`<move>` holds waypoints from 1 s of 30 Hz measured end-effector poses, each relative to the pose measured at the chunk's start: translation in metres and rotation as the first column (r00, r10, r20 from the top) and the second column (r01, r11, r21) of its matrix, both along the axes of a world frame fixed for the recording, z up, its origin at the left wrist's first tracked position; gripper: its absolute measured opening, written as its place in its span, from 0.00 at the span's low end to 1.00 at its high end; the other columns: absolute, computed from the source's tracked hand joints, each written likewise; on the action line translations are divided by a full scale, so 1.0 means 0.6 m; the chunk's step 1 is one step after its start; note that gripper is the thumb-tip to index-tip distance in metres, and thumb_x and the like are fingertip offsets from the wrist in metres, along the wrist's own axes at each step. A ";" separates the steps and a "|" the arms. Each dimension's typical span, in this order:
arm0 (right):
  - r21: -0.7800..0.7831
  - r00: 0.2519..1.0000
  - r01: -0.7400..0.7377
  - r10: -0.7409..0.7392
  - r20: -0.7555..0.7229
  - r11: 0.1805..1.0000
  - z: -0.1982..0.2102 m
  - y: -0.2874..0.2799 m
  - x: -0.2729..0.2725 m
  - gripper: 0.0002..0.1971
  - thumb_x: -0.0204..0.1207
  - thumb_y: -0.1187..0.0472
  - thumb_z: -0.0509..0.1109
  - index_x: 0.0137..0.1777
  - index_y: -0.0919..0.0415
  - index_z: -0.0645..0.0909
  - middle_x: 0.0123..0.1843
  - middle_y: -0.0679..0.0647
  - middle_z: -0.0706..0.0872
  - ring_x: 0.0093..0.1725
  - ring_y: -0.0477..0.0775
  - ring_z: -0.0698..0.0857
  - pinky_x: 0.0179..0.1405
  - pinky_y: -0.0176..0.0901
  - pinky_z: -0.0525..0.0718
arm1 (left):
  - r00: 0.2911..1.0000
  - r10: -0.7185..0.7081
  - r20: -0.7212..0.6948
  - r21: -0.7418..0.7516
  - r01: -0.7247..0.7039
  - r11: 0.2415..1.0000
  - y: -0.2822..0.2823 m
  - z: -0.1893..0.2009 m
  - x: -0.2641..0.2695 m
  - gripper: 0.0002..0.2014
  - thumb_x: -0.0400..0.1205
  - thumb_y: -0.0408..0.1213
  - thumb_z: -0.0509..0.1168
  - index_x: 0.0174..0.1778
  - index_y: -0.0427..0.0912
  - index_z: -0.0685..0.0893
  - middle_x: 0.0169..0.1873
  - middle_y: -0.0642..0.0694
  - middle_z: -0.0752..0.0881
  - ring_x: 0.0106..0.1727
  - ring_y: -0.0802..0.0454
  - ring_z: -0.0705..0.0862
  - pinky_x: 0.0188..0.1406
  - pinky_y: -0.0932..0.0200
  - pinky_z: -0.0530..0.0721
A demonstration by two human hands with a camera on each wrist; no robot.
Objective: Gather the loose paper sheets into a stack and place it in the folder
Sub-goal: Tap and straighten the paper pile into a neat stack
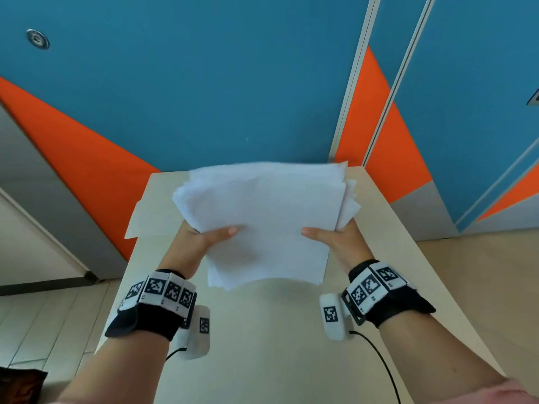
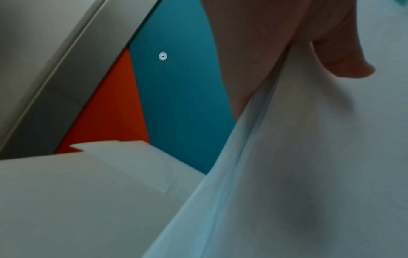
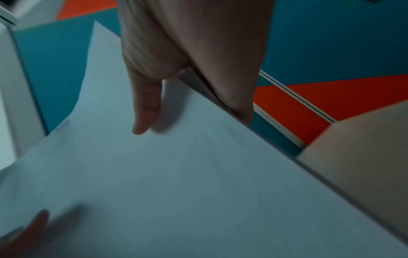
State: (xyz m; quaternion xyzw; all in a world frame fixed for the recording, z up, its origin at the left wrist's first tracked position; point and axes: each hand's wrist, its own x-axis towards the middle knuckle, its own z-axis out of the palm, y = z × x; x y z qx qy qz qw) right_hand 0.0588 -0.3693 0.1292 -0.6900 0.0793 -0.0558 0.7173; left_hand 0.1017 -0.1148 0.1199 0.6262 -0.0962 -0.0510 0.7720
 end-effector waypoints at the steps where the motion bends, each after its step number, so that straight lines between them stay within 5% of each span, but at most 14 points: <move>1: 0.005 0.999 0.019 -0.019 -0.046 1.000 -0.012 0.000 -0.001 0.21 0.62 0.75 0.79 0.53 0.56 0.84 0.53 0.53 0.90 0.53 0.53 0.89 0.58 0.51 0.85 | 1.000 -0.006 -0.023 0.020 0.006 1.000 -0.001 -0.015 -0.002 0.30 0.54 0.39 0.80 0.54 0.44 0.85 0.47 0.50 0.92 0.51 0.51 0.90 0.42 0.60 0.86; 5: 0.060 0.983 0.097 -0.086 -0.164 0.993 -0.041 0.010 -0.007 0.15 0.66 0.77 0.75 0.50 0.63 0.82 0.46 0.55 0.89 0.48 0.59 0.87 0.48 0.47 0.87 | 0.993 0.024 -0.112 0.045 -0.019 0.999 -0.017 -0.048 -0.005 0.31 0.52 0.41 0.81 0.52 0.39 0.87 0.44 0.46 0.93 0.49 0.44 0.90 0.39 0.58 0.87; 10: 0.063 0.993 0.092 -0.087 -0.079 0.994 -0.015 0.013 0.000 0.14 0.69 0.74 0.74 0.50 0.57 0.83 0.46 0.50 0.89 0.45 0.48 0.88 0.48 0.40 0.86 | 0.995 0.086 -0.046 0.003 -0.086 0.996 -0.022 -0.023 0.005 0.17 0.63 0.32 0.77 0.48 0.44 0.86 0.40 0.54 0.93 0.43 0.56 0.90 0.39 0.62 0.86; 16: 0.019 0.997 0.033 -0.031 -0.073 0.999 -0.019 0.008 -0.005 0.32 0.64 0.81 0.73 0.65 0.55 0.72 0.56 0.53 0.85 0.54 0.51 0.85 0.46 0.38 0.83 | 0.999 -0.027 -0.044 0.043 0.029 0.999 -0.005 -0.034 0.008 0.39 0.56 0.36 0.79 0.67 0.38 0.78 0.52 0.47 0.90 0.55 0.49 0.88 0.45 0.59 0.86; 20: 0.199 0.995 0.098 -0.103 0.014 0.975 -0.010 0.022 -0.009 0.22 0.72 0.64 0.73 0.65 0.53 0.74 0.57 0.51 0.87 0.51 0.45 0.89 0.45 0.35 0.87 | 0.999 0.001 -0.049 0.043 0.002 0.999 -0.010 -0.039 0.008 0.37 0.56 0.36 0.78 0.64 0.37 0.79 0.50 0.48 0.91 0.53 0.48 0.89 0.45 0.57 0.86; 24: 0.231 0.964 0.250 -0.263 0.029 0.940 0.011 0.042 0.004 0.23 0.58 0.31 0.73 0.48 0.43 0.81 0.58 0.52 0.86 0.63 0.59 0.83 0.68 0.61 0.78 | 0.997 0.072 -0.023 0.049 -0.071 0.996 -0.017 -0.031 0.003 0.30 0.59 0.34 0.78 0.59 0.38 0.83 0.46 0.49 0.92 0.49 0.50 0.90 0.43 0.58 0.86; 26: 0.214 0.932 0.340 -0.358 0.054 0.916 0.024 0.051 0.010 0.17 0.60 0.32 0.70 0.41 0.42 0.81 0.56 0.53 0.86 0.63 0.60 0.82 0.70 0.62 0.76 | 0.994 0.114 0.004 0.043 -0.114 0.993 -0.022 -0.025 0.002 0.27 0.64 0.28 0.76 0.61 0.37 0.82 0.46 0.49 0.92 0.49 0.51 0.90 0.44 0.58 0.86; 30: 0.204 0.860 0.479 -0.503 0.086 0.854 0.042 0.060 0.029 0.17 0.66 0.35 0.67 0.37 0.49 0.77 0.50 0.52 0.84 0.52 0.49 0.79 0.64 0.48 0.77 | 0.984 0.178 0.023 0.017 -0.179 0.984 -0.031 -0.017 0.002 0.29 0.65 0.25 0.75 0.64 0.30 0.79 0.47 0.44 0.90 0.46 0.52 0.90 0.43 0.59 0.86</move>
